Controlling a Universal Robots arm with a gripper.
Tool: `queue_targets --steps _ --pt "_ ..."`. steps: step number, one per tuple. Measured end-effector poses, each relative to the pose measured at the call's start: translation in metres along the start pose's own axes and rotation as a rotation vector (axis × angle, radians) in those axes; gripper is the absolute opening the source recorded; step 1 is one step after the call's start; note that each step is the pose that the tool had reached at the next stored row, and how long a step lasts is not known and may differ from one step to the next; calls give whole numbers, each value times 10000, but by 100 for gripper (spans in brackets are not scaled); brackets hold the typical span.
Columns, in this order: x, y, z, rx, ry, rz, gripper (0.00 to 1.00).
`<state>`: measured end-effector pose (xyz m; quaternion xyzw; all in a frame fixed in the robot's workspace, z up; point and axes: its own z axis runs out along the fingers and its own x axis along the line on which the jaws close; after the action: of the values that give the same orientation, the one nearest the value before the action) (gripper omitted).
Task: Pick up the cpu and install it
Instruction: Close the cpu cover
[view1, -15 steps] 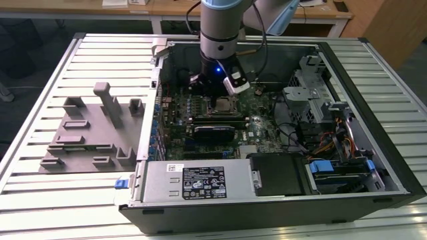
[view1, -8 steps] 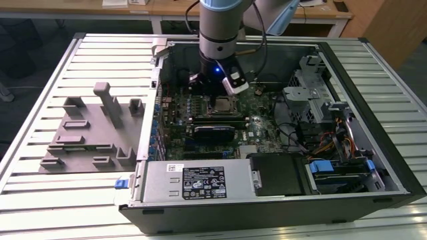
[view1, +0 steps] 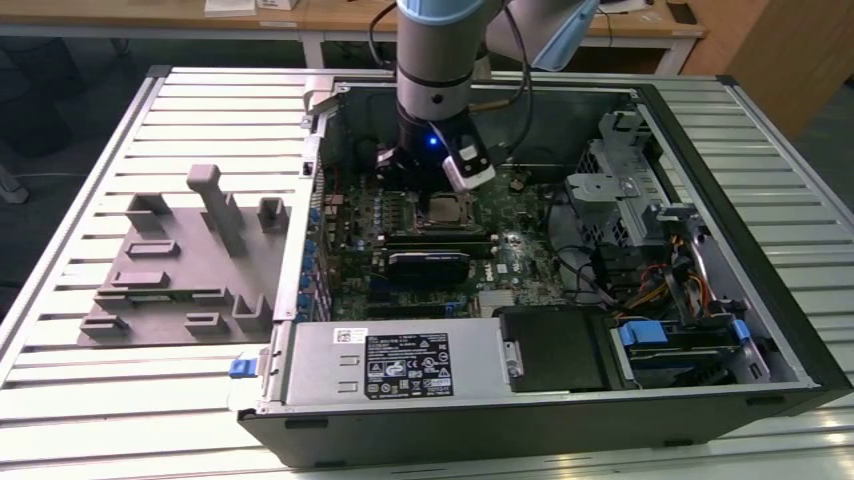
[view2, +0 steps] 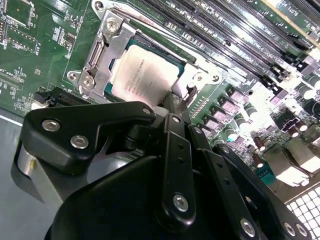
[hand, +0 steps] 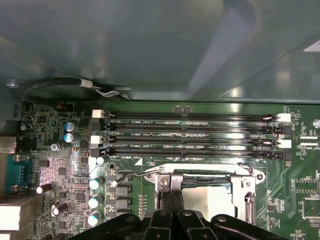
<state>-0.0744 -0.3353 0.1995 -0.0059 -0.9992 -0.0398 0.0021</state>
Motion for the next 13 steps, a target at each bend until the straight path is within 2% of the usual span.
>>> queue_targets --steps 13 --pt "-17 -1 9 -24 1 0 11"
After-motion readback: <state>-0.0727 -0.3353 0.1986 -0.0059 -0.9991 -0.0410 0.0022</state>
